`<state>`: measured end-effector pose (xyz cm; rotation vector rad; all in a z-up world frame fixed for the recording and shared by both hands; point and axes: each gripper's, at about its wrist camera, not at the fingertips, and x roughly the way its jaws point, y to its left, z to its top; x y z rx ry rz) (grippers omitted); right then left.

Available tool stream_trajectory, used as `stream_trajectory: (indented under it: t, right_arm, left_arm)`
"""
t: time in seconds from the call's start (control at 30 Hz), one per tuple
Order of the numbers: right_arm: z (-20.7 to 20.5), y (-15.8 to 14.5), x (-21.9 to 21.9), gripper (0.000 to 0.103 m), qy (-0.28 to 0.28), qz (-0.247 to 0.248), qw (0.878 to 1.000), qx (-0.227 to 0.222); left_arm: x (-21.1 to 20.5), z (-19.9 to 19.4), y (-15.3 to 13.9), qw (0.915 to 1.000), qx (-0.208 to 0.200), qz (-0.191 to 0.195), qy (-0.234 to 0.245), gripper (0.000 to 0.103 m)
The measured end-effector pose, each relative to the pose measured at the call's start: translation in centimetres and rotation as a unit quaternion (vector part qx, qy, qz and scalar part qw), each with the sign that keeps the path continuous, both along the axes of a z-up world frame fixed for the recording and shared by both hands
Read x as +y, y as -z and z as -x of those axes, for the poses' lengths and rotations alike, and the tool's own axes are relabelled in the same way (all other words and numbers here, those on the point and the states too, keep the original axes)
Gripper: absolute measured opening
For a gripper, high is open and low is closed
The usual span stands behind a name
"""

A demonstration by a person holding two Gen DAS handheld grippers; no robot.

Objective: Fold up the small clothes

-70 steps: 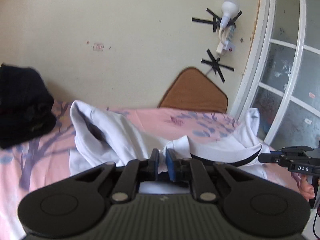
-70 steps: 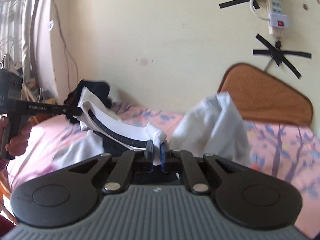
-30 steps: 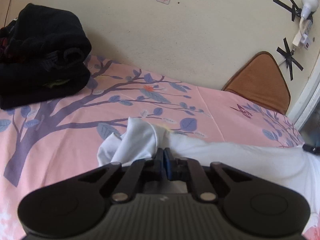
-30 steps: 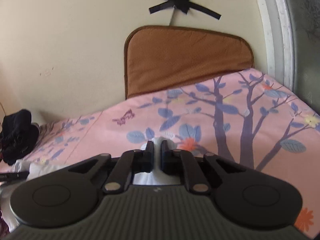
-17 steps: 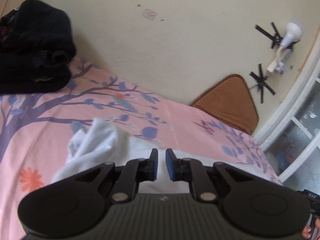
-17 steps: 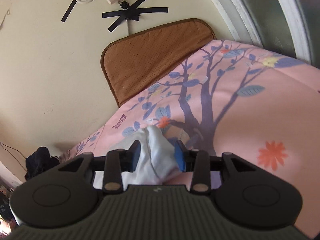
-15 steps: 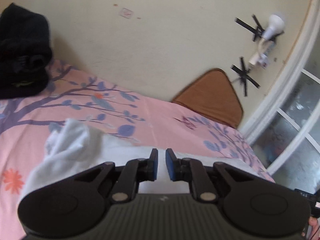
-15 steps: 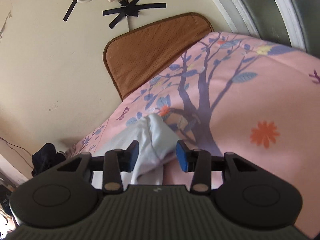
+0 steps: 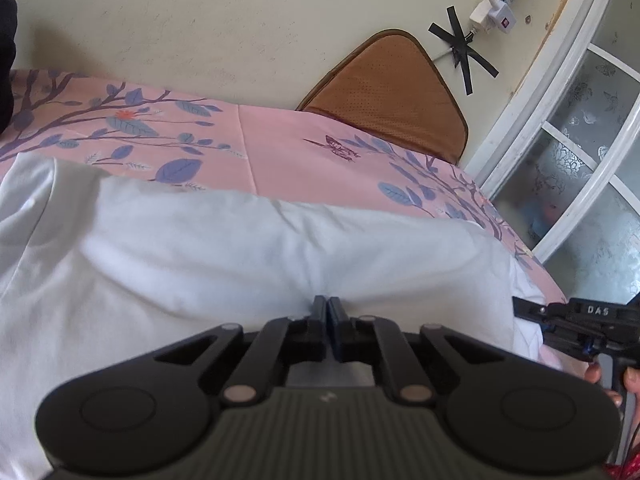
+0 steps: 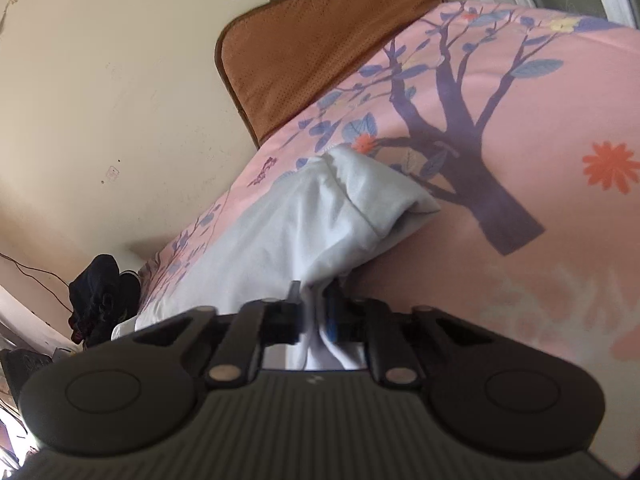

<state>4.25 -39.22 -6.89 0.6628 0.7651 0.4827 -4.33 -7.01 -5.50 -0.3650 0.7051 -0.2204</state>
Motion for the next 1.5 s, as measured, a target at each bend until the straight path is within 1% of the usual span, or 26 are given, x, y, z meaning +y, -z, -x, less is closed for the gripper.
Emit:
stream_trajectory:
  t: [0.03,0.13,0.17,0.23,0.3,0.33,0.37,0.47,0.57,0.63,0.7,0.77,0.83,0.9,0.97,1.03,1.1,1.17,1.2,1.23,1.3,1.33,1.4,1.43,1.47,1.5]
  right_arm:
    - [0.1,-0.7,0.3,0.01,-0.005,-0.006,1.0,-0.008]
    - [1.4,-5.1,2.0,0.009,-0.033,-0.022,0.997,-0.073]
    - [1.7,-6.4,3.0,0.009,-0.046,-0.019,0.995,-0.091]
    - [2.1,-9.2,6.0,0.009,-0.088,-0.008,0.988,-0.127]
    - [2.5,-10.9,9.6,0.009,-0.132,0.015,0.98,-0.151]
    - [2.7,-11.4,12.0,0.009,-0.158,0.034,0.973,-0.163]
    - [3.0,-11.7,14.2,0.009,-0.183,0.052,0.966,-0.174]
    - [4.0,-11.3,21.4,0.009,-0.262,0.09,0.942,-0.189]
    - [5.2,-9.4,28.3,0.009,-0.335,0.115,0.915,-0.191]
    - [5.6,-7.5,32.4,0.012,-0.378,0.135,0.899,-0.174]
    - [6.0,-6.0,34.3,0.015,-0.386,0.166,0.892,-0.166]
    - [6.2,-6.0,33.3,0.022,-0.388,0.154,0.893,-0.168]
    - [6.3,-7.0,30.4,0.037,-0.386,0.121,0.899,-0.169]
    - [6.0,-8.3,27.5,0.037,-0.366,0.097,0.908,-0.177]
    - [5.7,-9.1,25.5,0.037,-0.324,0.09,0.923,-0.187]
    - [5.0,-9.0,24.1,0.036,-0.278,0.093,0.939,-0.181]
    - [4.2,-8.3,23.2,0.036,-0.255,0.096,0.948,-0.164]
    - [3.5,-6.6,23.2,0.037,-0.241,0.117,0.953,-0.139]
    - [3.2,-5.7,23.3,0.034,-0.241,0.129,0.953,-0.132]
    - [2.7,-4.6,23.2,0.031,-0.241,0.138,0.953,-0.121]
    - [2.2,-3.9,22.2,0.025,-0.235,0.121,0.959,-0.107]
    - [2.2,-4.1,21.6,0.026,-0.231,0.105,0.962,-0.103]
    - [2.3,-4.8,20.1,0.032,-0.213,0.087,0.966,-0.115]
    - [2.3,-5.1,19.4,0.043,-0.201,0.083,0.968,-0.123]
    - [2.4,-5.4,18.4,0.049,-0.189,0.079,0.97,-0.129]
    - [2.4,-5.4,17.8,0.055,-0.182,0.077,0.971,-0.132]
  left_arm:
    - [-0.2,0.1,0.0,1.0,-0.004,-0.008,-0.001,0.006]
    - [-0.7,0.3,-0.3,0.9997,-0.009,-0.021,-0.004,0.006]
    - [-0.5,0.4,-0.4,0.9999,-0.008,-0.013,-0.003,0.006]
    - [0.9,0.9,-1.2,0.9996,-0.015,0.025,-0.006,0.008]
    - [3.3,2.4,-2.9,0.9965,-0.053,0.056,-0.033,0.012]
    - [4.7,3.6,-3.6,0.9938,-0.072,0.068,-0.05,0.019]
    - [6.5,5.0,-4.4,0.9902,-0.092,0.078,-0.071,0.026]
    - [11.6,9.1,-5.6,0.978,-0.123,0.081,-0.147,0.031]
    - [15.6,12.4,-5.7,0.9649,-0.13,0.087,-0.211,0.033]
    - [17.4,13.9,-5.3,0.9571,-0.127,0.095,-0.242,0.037]
    - [18.2,14.5,-4.7,0.9545,-0.122,0.104,-0.252,0.041]
    - [18.2,14.4,-4.2,0.9574,-0.119,0.103,-0.242,0.044]
    - [18.0,13.6,-4.0,0.9618,-0.115,0.096,-0.229,0.048]
    - [17.3,12.3,-4.1,0.9664,-0.115,0.091,-0.211,0.052]
    - [16.5,11.1,-4.1,0.97,-0.115,0.086,-0.196,0.06]
    - [15.2,9.6,-4.2,0.9756,-0.109,0.071,-0.177,0.061]
    - [13.8,7.9,-3.9,0.982,-0.079,0.04,-0.167,0.056]
    - [12.8,6.4,-2.9,0.984,-0.033,-0.013,-0.175,0.016]
    - [12.8,6.2,-2.2,0.9833,-0.02,-0.031,-0.178,0.015]
    - [13.1,6.4,-1.9,0.9836,-0.023,-0.021,-0.178,0.015]
    - [13.9,7.2,-2.0,0.9833,-0.014,-0.005,-0.181,0.014]
    - [14.2,7.7,-2.2,0.9826,-0.013,-0.008,-0.185,0.015]
    - [14.5,8.5,-2.9,0.9806,-0.016,-0.014,-0.195,0.019]
    - [14.6,8.9,-3.2,0.9797,-0.022,-0.018,-0.199,0.03]
    - [14.7,9.2,-3.7,0.9786,-0.026,-0.024,-0.203,0.062]
    - [14.8,9.4,-4.0,0.9779,-0.03,-0.027,-0.205,0.082]
